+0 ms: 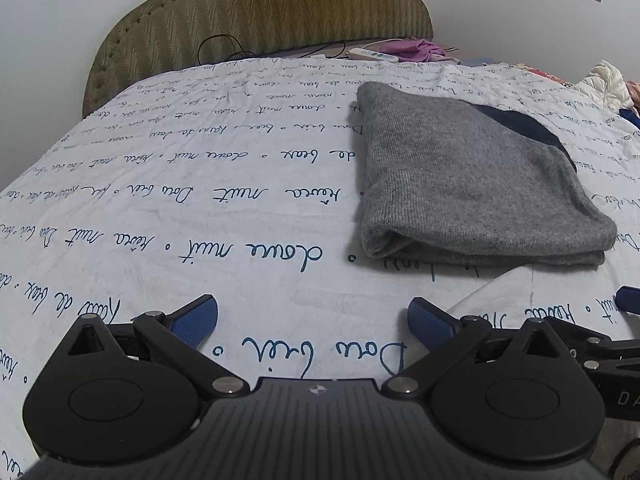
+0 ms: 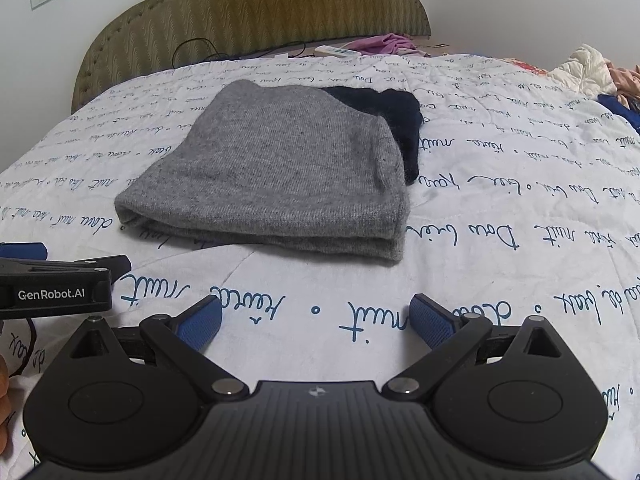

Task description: Fold small clothes

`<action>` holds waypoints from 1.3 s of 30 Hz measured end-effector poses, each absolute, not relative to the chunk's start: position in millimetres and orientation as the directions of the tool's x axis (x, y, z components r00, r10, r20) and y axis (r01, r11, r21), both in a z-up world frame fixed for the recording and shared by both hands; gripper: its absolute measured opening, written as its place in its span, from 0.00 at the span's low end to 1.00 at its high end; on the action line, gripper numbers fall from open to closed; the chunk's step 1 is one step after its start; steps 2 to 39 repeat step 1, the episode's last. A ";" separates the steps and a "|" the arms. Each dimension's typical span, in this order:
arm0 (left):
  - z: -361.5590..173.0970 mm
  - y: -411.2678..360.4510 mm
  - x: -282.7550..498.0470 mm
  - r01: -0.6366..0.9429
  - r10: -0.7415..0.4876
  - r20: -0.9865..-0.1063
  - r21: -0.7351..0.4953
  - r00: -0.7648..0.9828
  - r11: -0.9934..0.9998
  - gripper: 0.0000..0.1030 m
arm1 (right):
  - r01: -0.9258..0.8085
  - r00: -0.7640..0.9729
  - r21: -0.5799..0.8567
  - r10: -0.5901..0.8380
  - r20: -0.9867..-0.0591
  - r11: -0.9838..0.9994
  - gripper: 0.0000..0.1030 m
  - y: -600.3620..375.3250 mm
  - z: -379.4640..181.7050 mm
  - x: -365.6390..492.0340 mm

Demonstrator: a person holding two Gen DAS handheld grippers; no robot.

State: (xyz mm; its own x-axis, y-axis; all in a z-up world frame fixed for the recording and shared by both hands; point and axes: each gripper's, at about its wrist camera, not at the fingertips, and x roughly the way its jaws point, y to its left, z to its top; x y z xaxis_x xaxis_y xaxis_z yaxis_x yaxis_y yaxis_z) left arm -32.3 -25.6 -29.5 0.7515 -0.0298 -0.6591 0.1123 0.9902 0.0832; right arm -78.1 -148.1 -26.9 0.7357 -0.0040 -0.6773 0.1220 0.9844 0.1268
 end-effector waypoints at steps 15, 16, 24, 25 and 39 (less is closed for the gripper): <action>-29.5 -25.6 -32.4 0.113 -0.031 -0.659 0.083 0.751 0.990 1.00 | 0.122 0.736 0.126 -0.004 -0.677 0.984 0.99 -147.7 -27.0 -78.2; -29.5 -25.6 -32.4 0.113 -0.031 -0.659 0.083 0.751 0.990 1.00 | 0.122 0.736 0.126 -0.004 -0.677 0.984 0.99 -147.7 -27.0 -78.2; -29.5 -25.6 -32.4 0.113 -0.031 -0.659 0.083 0.751 0.990 1.00 | 0.122 0.736 0.126 -0.004 -0.677 0.984 0.99 -147.7 -27.0 -78.2; -29.5 -25.6 -32.4 0.113 -0.031 -0.659 0.083 0.751 0.990 1.00 | 0.122 0.736 0.126 -0.004 -0.677 0.984 0.99 -147.7 -27.0 -78.2; -29.5 -25.6 -32.4 0.113 -0.031 -0.659 0.083 0.751 0.990 1.00 | 0.122 0.736 0.126 -0.004 -0.677 0.984 0.99 -147.7 -27.0 -78.2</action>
